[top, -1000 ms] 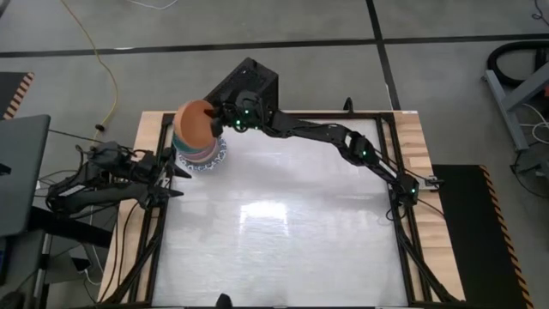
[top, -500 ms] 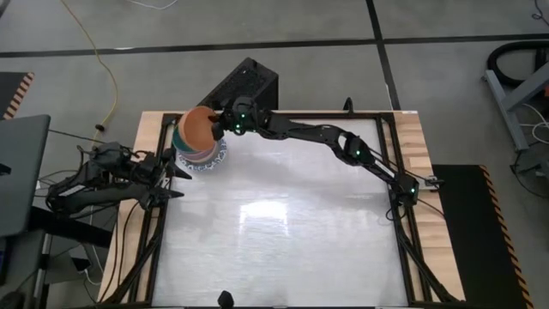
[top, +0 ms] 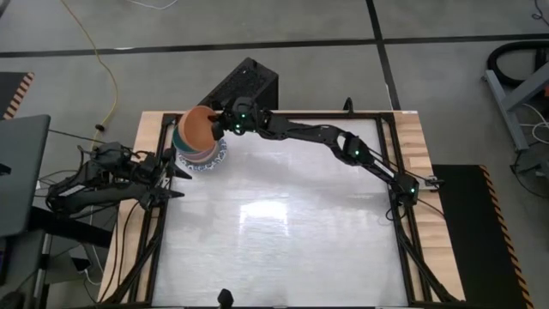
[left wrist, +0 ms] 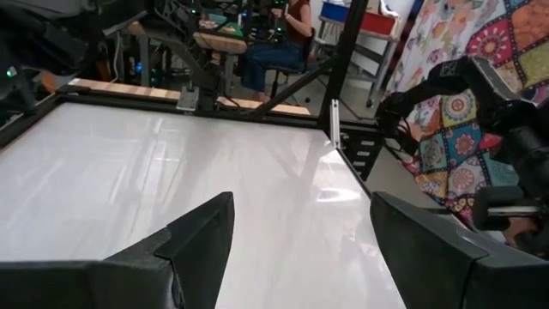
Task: Nest bowls inside each other
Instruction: Stack the orange bowl on top of the green bowl
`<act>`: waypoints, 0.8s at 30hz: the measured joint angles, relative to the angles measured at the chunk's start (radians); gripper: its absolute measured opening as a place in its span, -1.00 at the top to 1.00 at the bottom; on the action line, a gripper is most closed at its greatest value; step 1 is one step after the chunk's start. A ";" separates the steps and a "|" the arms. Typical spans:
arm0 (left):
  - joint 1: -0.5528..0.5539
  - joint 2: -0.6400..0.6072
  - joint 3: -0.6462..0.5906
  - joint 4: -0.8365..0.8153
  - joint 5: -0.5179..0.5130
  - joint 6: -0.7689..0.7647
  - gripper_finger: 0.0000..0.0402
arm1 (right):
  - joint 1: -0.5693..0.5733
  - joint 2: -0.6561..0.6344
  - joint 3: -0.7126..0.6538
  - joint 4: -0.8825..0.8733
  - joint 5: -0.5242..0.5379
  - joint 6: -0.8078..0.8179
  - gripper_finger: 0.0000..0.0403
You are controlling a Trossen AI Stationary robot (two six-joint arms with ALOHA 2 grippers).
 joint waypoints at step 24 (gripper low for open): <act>0.000 0.000 0.000 -0.001 -0.023 -0.010 -0.31 | 0.001 -0.002 -0.001 0.024 0.004 -0.058 0.47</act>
